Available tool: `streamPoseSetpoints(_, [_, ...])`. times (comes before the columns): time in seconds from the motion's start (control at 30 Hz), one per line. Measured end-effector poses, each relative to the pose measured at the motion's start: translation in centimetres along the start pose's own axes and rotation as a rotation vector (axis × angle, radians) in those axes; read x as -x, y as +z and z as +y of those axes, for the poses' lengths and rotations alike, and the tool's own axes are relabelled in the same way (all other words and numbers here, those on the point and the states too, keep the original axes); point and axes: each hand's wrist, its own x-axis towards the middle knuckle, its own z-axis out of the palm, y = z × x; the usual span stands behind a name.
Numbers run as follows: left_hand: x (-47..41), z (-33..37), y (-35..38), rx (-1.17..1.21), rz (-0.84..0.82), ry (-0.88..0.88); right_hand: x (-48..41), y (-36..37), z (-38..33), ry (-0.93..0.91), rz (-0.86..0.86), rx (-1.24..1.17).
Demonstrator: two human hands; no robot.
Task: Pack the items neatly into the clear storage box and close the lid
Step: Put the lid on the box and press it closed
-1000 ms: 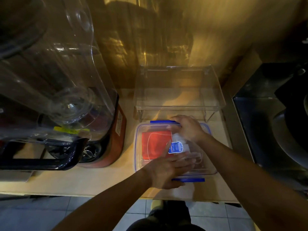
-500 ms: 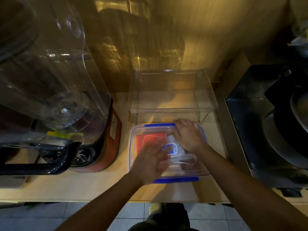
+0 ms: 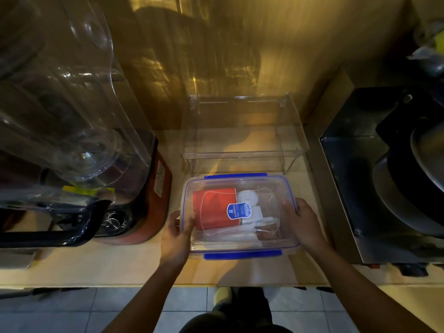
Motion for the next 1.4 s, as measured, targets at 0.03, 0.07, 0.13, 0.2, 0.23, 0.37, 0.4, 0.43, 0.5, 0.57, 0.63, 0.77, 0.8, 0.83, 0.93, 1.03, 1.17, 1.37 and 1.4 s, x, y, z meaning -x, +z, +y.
streamPoseSetpoints(0.03, [0.0, 0.2, -0.1, -0.014, 0.001, 0.018, 0.0, -0.1, -0.2, 0.004, 0.005, -0.004])
streamPoseSetpoints(0.07, [0.1, 0.6, -0.2, -0.042, 0.007, 0.04, 0.1, -0.2, -0.3, 0.014, 0.005, -0.003])
streamPoseSetpoints(0.13, [0.1, 1.2, -0.4, -0.068, 0.021, 0.076, 0.4, -0.4, -0.6, 0.021, -0.002, 0.009])
streamPoseSetpoints(0.2, [0.3, 1.6, -0.9, -0.04, 0.022, 0.096, 0.9, -0.8, -1.3, 0.017, -0.013, -0.022])
streamPoseSetpoints(0.23, [0.3, 1.9, -1.2, -0.021, 0.02, 0.088, 1.2, -1.1, -1.9, 0.012, -0.016, -0.06])
streamPoseSetpoints(0.37, [0.5, 4.2, -3.0, 0.083, 0.062, 0.118, 2.6, -2.8, -5.0, -0.04, -0.041, -0.118])
streamPoseSetpoints(0.4, [0.7, 5.1, -3.4, 0.091, 0.078, 0.142, 2.9, -3.4, -5.8, -0.055, -0.053, -0.123])
streamPoseSetpoints(0.43, [1.1, 6.2, -3.7, 0.097, 0.083, 0.166, 3.2, -4.0, -6.7, -0.07, -0.059, -0.127])
streamPoseSetpoints(0.5, [1.8, 8.2, -4.2, 0.132, 0.077, 0.203, 3.7, -5.3, -8.4, -0.105, -0.044, -0.139])
streamPoseSetpoints(0.57, [2.5, 10.5, -4.5, 0.168, 0.07, 0.235, 3.9, -6.4, -10.1, -0.154, -0.031, -0.148])
streamPoseSetpoints(0.63, [3.1, 12.9, -4.4, 0.243, 0.032, 0.264, 3.8, -7.5, -12.0, -0.207, -0.027, -0.169])
streamPoseSetpoints(0.77, [3.4, 17.9, -4.1, 0.397, -0.041, 0.348, 2.4, -9.2, -15.9, -0.301, 0.039, -0.268])
streamPoseSetpoints(0.8, [3.2, 19.0, -4.1, 0.403, -0.048, 0.371, 1.8, -9.5, -16.9, -0.325, 0.064, -0.292])
streamPoseSetpoints(0.83, [2.7, 20.2, -4.1, 0.406, -0.044, 0.389, 1.1, -9.8, -17.9, -0.342, 0.089, -0.322])
streamPoseSetpoints(0.93, [0.3, 22.7, -3.6, 0.411, -0.019, 0.404, -1.1, -10.0, -20.3, -0.368, 0.124, -0.406])
streamPoseSetpoints(1.03, [-2.5, 24.2, -2.2, 0.404, -0.004, 0.409, -3.9, -9.4, -21.6, -0.343, 0.102, -0.448])
streamPoseSetpoints(1.17, [-5.7, 24.1, -0.1, 0.334, -0.046, 0.371, -7.2, -7.9, -21.7, -0.278, 0.081, -0.435])
streamPoseSetpoints(1.37, [-8.8, 21.9, 1.3, 0.221, -0.122, 0.308, -10.3, -5.6, -19.6, -0.236, 0.025, -0.383])
streamPoseSetpoints(1.4, [-9.2, 21.6, 1.4, 0.191, -0.139, 0.3, -10.6, -5.3, -19.1, -0.216, 0.009, -0.376])
